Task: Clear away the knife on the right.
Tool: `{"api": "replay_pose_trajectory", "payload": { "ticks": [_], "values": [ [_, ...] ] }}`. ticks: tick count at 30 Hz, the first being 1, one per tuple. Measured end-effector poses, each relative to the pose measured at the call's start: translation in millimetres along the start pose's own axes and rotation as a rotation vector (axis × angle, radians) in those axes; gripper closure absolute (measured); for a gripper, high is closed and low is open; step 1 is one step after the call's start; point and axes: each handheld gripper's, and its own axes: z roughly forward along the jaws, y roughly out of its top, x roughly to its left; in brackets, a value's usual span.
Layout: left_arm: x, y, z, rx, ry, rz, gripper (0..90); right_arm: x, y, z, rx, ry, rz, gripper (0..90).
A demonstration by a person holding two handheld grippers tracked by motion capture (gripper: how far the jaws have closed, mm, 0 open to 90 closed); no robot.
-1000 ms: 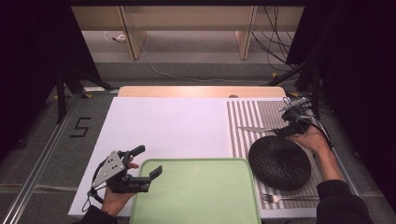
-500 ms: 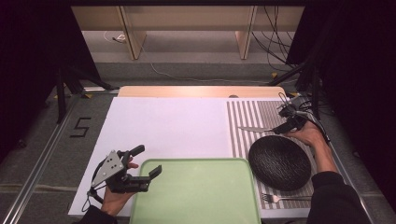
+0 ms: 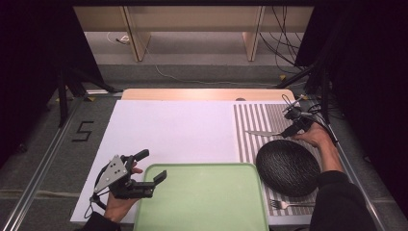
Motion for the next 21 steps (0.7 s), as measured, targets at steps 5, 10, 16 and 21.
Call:
{"api": "replay_pose_trajectory", "payload": {
  "ticks": [5, 10, 16, 21],
  "values": [
    [0.6, 0.1, -0.5, -0.001, 0.0, -0.003, 8.7, 0.5, 4.5, 6.0, 0.037, -0.002, 0.0, 26.8],
    [0.4, 0.0, -0.3, 0.0, 0.002, -0.002, 8.8, 3.4, 9.1, 8.1, 0.061, -0.007, -0.021, 27.4],
    [0.8, -0.2, -0.2, -0.001, 0.001, -0.004, 8.9, 5.8, 11.5, 12.8, 0.094, -0.017, -0.04, 29.8],
    [0.6, -0.2, -0.2, 0.0, 0.002, -0.002, 8.9, 6.7, 14.7, 14.8, 0.106, -0.017, -0.05, 31.8]
  ]
}}
